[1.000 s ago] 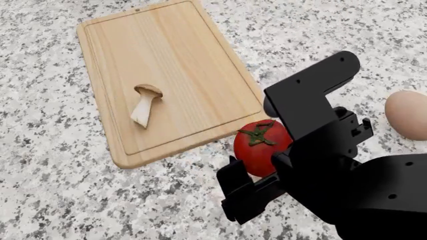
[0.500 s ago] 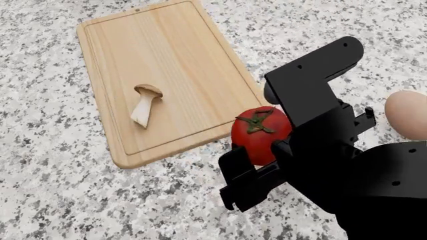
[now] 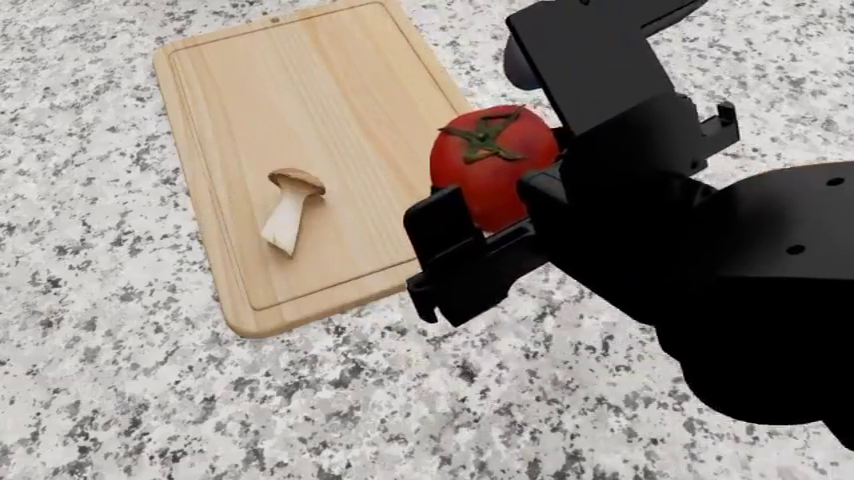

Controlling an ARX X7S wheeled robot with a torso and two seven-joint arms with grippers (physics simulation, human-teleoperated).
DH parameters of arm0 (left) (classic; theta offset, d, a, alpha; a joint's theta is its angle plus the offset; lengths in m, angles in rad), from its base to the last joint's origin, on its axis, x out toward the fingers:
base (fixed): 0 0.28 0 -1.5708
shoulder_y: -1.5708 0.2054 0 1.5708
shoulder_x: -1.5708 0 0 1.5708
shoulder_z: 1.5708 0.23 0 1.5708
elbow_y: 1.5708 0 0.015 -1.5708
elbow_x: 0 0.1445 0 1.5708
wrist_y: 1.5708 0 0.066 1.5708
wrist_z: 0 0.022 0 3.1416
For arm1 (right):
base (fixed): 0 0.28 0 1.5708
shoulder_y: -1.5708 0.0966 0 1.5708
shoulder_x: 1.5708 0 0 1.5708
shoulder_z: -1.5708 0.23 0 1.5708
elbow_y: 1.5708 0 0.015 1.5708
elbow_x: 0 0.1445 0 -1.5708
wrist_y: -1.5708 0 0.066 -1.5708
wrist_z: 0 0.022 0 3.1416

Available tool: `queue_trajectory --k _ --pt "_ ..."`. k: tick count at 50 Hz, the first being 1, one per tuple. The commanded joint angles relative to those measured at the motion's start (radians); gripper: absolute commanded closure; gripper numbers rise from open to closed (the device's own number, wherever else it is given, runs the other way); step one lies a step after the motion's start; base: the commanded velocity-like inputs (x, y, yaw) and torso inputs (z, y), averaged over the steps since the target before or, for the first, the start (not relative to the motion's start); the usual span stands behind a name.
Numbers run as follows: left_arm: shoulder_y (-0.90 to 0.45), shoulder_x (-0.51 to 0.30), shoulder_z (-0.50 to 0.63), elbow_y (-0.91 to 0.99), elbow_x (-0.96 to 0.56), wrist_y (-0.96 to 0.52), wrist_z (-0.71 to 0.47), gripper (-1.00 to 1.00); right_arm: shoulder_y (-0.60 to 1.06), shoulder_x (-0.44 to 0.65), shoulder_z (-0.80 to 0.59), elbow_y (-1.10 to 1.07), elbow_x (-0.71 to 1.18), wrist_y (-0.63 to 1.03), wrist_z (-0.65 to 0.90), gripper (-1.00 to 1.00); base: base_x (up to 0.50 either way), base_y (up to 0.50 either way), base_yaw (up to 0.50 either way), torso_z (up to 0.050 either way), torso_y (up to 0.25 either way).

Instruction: Clear the non-vegetable object off the cutting board and place the vegetables onto it.

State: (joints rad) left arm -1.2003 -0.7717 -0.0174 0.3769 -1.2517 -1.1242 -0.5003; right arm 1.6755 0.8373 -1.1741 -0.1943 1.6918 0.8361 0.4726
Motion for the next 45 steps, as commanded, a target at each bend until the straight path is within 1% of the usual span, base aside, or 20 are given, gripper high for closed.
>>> queue_trajectory --k 1,12,21,31,42,44,45 --pt "-0.006 -0.003 0.003 -0.002 -0.002 0.002 0.0 -1.0 0.025 -0.097 -0.004 0.113 -0.098 -0.005 -0.099 1.0 0.0 0.0 0.0 0.0 0.0" --pt "-0.009 -0.007 0.001 0.001 -0.015 -0.002 -0.01 -1.0 0.021 -0.226 -0.031 0.266 -0.194 -0.054 -0.209 1.0 0.0 0.0 0.0 0.0 0.0" --pt "-0.02 -0.014 0.001 -0.005 -0.015 -0.001 -0.008 -1.0 0.011 -0.361 -0.075 0.506 -0.304 -0.115 -0.337 1.0 0.0 0.0 0.0 0.0 0.0" --pt "-0.008 -0.015 0.005 -0.005 -0.008 0.009 -0.003 -1.0 0.016 -0.464 -0.115 0.686 -0.389 -0.164 -0.436 1.0 0.0 0.0 0.0 0.0 0.0" --pt "-0.003 -0.026 -0.005 0.0 -0.02 0.008 -0.01 -1.0 -0.031 -0.484 -0.119 0.713 -0.401 -0.196 -0.438 1.0 0.0 0.0 0.0 0.0 0.0" --pt "-0.004 -0.027 -0.005 0.001 -0.022 0.008 -0.012 -1.0 -0.04 -0.483 -0.114 0.712 -0.42 -0.239 -0.458 1.0 0.0 0.0 0.0 0.0 0.0" --pt "-0.004 -0.029 -0.005 0.002 -0.024 0.006 -0.013 -1.0 -0.037 -0.49 -0.118 0.729 -0.417 -0.225 -0.459 1.0 0.0 0.0 0.0 0.0 0.0"
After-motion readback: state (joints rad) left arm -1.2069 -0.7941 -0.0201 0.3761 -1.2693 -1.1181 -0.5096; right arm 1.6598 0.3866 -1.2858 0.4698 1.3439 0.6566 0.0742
